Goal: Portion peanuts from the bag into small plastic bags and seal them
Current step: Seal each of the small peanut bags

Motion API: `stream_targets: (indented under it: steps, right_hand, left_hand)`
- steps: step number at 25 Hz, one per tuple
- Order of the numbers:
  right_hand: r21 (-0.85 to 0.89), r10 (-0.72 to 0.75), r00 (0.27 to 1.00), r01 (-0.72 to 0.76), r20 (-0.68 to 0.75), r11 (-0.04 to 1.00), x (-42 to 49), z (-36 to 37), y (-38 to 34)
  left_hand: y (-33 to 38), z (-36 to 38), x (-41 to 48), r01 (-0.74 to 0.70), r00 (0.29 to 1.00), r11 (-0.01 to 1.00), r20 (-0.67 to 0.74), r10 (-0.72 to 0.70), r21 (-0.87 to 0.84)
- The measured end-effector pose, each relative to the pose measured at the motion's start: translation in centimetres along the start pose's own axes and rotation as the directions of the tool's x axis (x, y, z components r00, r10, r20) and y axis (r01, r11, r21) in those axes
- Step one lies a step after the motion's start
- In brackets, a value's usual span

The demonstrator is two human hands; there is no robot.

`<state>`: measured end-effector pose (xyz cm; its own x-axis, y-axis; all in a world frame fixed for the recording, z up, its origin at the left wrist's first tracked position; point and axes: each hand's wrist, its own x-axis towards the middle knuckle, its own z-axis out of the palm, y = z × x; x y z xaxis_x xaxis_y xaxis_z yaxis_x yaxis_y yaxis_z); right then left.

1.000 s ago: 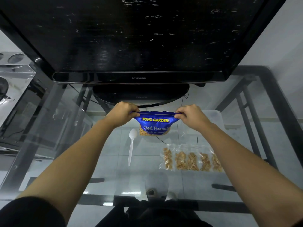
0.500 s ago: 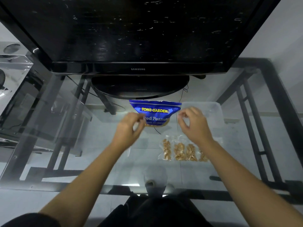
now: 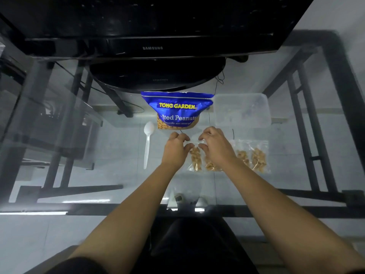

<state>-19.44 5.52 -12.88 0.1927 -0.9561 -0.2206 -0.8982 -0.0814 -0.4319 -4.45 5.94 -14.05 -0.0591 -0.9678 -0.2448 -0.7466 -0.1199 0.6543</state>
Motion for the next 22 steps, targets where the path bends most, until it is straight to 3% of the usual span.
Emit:
stream_targets:
  steps: [5,8,12,14,17,19,22]
  right_hand:
    - [0.021,-0.104,0.990,0.106,-0.096,0.994,-1.2,-0.1,-0.3]
    - [0.282,-0.003,0.989,0.044,-0.145,0.958,-2.6,-1.1,-1.0]
    - [0.735,0.223,0.969,-0.076,-0.104,0.673,-4.7,-3.3,-2.2]
    - [0.820,0.223,0.970,-0.053,-0.092,0.570,-5.0,-4.5,-2.8]
    - [0.866,0.185,0.979,-0.018,-0.086,0.500,-5.1,-6.0,-3.5]
    - [0.880,0.196,0.976,-0.012,-0.092,0.475,-5.0,-6.6,-4.0]
    - [0.864,0.187,0.976,0.002,-0.112,0.504,-5.1,-7.2,-4.8]
  left_hand:
    - [0.1,-1.2,-0.7,-0.071,0.997,0.995,0.024,0.073,-0.064]
    - [0.5,-3.2,-1.8,-0.101,0.993,0.974,0.046,0.112,-0.202]
    - [1.8,-6.1,-3.3,-0.153,0.982,0.923,0.049,0.181,-0.352]
    - [3.0,-7.6,-3.5,-0.162,0.977,0.886,0.056,0.206,-0.435]
    - [4.5,-9.2,-3.5,-0.124,0.979,0.807,0.061,0.194,-0.578]
    - [4.9,-9.8,-3.5,-0.141,0.978,0.837,0.055,0.199,-0.529]
    - [5.4,-10.3,-3.5,-0.244,0.961,0.926,0.052,0.270,-0.289]
